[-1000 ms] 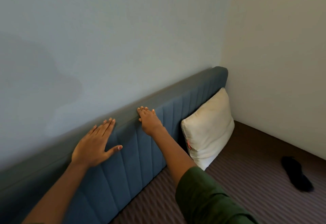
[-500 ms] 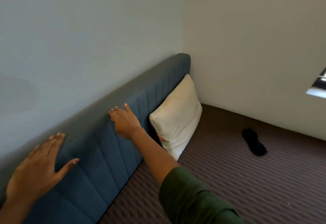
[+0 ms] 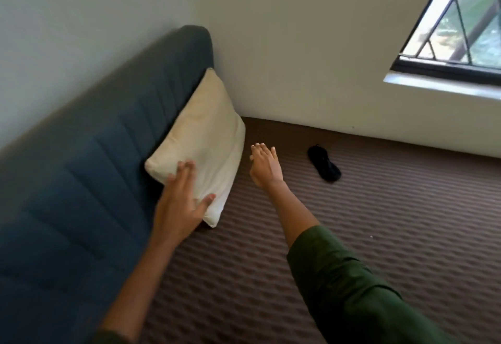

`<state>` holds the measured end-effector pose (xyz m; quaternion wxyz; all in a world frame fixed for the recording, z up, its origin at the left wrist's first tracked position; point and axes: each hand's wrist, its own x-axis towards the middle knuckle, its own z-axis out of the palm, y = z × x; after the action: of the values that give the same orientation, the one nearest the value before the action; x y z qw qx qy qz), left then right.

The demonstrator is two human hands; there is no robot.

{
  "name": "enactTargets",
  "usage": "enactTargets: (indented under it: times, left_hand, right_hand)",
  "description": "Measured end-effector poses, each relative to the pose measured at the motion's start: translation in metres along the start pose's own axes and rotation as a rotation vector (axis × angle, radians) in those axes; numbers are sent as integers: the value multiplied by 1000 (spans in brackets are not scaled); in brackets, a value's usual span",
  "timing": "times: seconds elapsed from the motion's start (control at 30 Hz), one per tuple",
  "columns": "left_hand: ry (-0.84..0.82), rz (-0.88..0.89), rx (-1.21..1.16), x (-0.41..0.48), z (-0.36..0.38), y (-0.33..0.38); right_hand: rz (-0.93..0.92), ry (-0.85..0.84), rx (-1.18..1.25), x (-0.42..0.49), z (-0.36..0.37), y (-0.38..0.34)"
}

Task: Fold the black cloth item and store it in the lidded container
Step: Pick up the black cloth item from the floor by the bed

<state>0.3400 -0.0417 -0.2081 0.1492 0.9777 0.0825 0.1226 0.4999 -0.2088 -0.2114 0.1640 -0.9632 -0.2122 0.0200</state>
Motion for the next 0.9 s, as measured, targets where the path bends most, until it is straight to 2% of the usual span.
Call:
enactTargets:
  times: [0.07,0.17,0.3,0.43,0.5,0.53,0.57,0.67,0.7,0.9]
  left_hand:
    - [-93,24,-64,33,62,24]
    - [-316,76,-28,59,153,44]
    - [-454,44,8,80,260,46]
    - [-453,9,-13,102,356,58]
    - [-300,4,26,92,393,60]
    - [-225,6,40,89,406,59]
    - [-165,6,42,88,412,57]
    - [-150,25,43,87,421,52]
    - [-147,27,48,87,421,51]
    - [-185,-12,25,87,416,53]
  right_hand:
    - [65,0,44,0,18,28]
    - [154,-75,80,-8,60,72]
    - [279,-159,118,-15,133,129]
    - [275,-151,77,-2,201,182]
    - [294,-129,56,-5,232,205]
    - [281,-60,36,-8,246,214]
    - [257,31,-9,-11,253,218]
    - [234,304,-138,6,269,227]
    - [245,348,-159,18,267,230]
    - [359,342,-193,86,230,264]
